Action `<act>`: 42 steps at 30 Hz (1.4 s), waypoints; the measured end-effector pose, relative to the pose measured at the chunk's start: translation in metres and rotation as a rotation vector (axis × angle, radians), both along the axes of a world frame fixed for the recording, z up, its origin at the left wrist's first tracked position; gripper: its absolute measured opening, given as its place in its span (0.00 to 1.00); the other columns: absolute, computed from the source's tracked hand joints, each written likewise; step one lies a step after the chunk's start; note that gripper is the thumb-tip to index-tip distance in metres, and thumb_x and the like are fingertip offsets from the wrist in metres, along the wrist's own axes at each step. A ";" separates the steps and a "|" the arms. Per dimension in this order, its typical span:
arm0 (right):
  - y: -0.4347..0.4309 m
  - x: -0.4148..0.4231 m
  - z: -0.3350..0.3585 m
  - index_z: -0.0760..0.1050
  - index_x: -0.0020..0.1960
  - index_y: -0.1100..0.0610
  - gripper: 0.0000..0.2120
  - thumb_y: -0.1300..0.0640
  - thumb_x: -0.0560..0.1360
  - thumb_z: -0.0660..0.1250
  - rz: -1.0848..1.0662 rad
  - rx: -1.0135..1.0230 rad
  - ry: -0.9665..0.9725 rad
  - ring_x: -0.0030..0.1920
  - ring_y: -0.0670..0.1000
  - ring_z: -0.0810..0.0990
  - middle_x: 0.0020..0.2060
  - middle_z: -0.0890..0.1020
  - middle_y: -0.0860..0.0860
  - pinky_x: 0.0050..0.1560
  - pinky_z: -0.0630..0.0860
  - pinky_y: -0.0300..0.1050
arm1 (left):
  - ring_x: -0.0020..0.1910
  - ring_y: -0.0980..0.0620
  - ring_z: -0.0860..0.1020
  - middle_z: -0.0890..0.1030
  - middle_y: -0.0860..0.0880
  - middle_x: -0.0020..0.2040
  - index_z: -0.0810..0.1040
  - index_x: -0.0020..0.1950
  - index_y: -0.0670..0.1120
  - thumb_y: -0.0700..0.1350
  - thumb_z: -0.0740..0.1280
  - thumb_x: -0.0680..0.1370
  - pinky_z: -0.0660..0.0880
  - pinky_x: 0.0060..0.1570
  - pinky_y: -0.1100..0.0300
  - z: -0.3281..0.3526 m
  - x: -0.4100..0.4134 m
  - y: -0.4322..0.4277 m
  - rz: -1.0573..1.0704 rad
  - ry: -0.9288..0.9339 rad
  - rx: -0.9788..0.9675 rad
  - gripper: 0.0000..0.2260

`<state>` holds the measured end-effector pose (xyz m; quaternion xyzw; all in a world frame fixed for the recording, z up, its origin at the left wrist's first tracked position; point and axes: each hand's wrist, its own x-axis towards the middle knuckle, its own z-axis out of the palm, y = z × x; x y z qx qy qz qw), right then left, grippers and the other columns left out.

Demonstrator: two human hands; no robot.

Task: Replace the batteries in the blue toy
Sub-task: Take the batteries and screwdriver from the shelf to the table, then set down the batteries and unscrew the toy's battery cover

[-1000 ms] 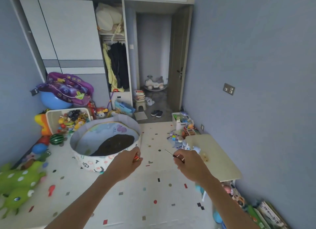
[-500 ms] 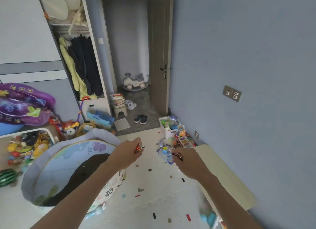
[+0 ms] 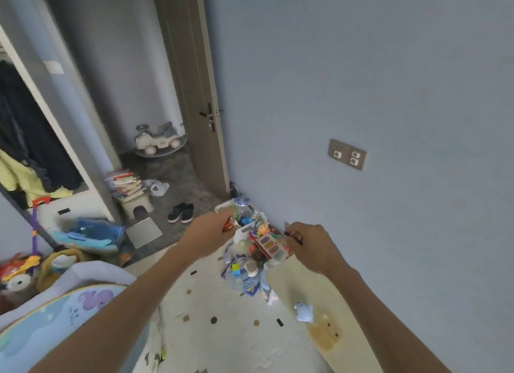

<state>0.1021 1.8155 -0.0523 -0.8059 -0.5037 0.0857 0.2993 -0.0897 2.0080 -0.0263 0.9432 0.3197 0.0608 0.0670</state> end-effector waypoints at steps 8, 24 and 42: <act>-0.017 0.121 -0.026 0.81 0.49 0.48 0.07 0.53 0.79 0.64 -0.400 -0.034 0.104 0.39 0.55 0.84 0.37 0.87 0.49 0.43 0.84 0.54 | 0.31 0.46 0.75 0.70 0.53 0.30 0.66 0.49 0.50 0.55 0.66 0.85 0.67 0.31 0.54 -0.024 0.201 0.038 -0.449 -0.030 -0.034 0.12; -0.027 0.249 -0.241 0.82 0.52 0.52 0.07 0.56 0.79 0.65 -0.945 -0.152 0.211 0.39 0.58 0.84 0.41 0.88 0.50 0.43 0.84 0.56 | 0.29 0.56 0.73 0.73 0.57 0.33 0.71 0.54 0.47 0.55 0.65 0.85 0.67 0.31 0.56 -0.268 0.472 0.034 -1.075 0.116 -0.191 0.11; -0.038 0.320 -0.731 0.83 0.56 0.53 0.09 0.55 0.81 0.65 -0.876 -0.236 0.051 0.48 0.58 0.84 0.46 0.89 0.52 0.46 0.83 0.54 | 0.54 0.42 0.78 0.79 0.44 0.55 0.70 0.57 0.44 0.55 0.67 0.84 0.76 0.56 0.47 -0.785 0.560 0.027 -1.200 0.441 -0.092 0.16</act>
